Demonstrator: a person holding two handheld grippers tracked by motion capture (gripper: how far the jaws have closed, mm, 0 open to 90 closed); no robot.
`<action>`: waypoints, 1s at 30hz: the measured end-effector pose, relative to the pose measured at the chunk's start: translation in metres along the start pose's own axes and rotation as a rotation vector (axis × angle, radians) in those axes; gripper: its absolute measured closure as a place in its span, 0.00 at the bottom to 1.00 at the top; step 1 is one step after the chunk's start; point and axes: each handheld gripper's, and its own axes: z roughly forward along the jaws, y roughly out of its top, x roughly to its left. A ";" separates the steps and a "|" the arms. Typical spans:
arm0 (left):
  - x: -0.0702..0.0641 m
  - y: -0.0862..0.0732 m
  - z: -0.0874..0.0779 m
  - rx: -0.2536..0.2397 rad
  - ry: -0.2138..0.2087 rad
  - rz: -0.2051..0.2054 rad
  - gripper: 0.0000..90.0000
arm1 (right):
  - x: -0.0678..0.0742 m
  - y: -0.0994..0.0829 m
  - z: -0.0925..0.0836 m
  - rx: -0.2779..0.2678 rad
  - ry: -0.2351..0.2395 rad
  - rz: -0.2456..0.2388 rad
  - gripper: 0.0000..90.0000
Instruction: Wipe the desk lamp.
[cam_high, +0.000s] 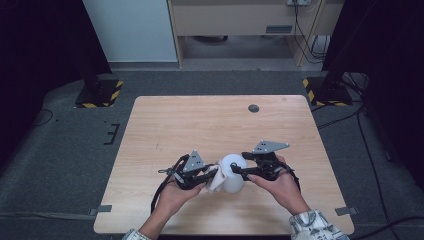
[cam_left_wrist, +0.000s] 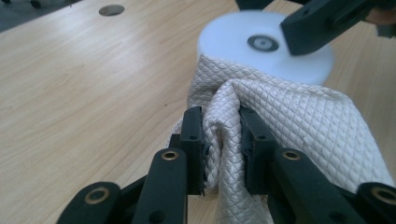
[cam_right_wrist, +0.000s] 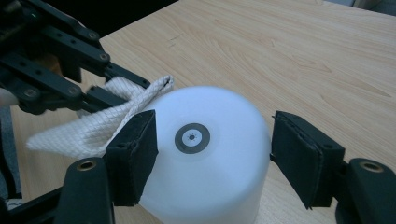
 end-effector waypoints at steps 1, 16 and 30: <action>0.000 -0.004 0.004 0.017 -0.004 0.002 0.81 | 0.000 0.000 0.000 0.001 0.001 0.001 0.36; 0.004 0.007 -0.004 -0.031 0.015 -0.009 0.81 | -0.001 0.001 0.001 0.004 0.008 -0.005 0.36; 0.015 0.005 0.012 0.011 0.031 -0.016 0.81 | -0.002 0.001 0.001 0.003 0.011 -0.002 0.36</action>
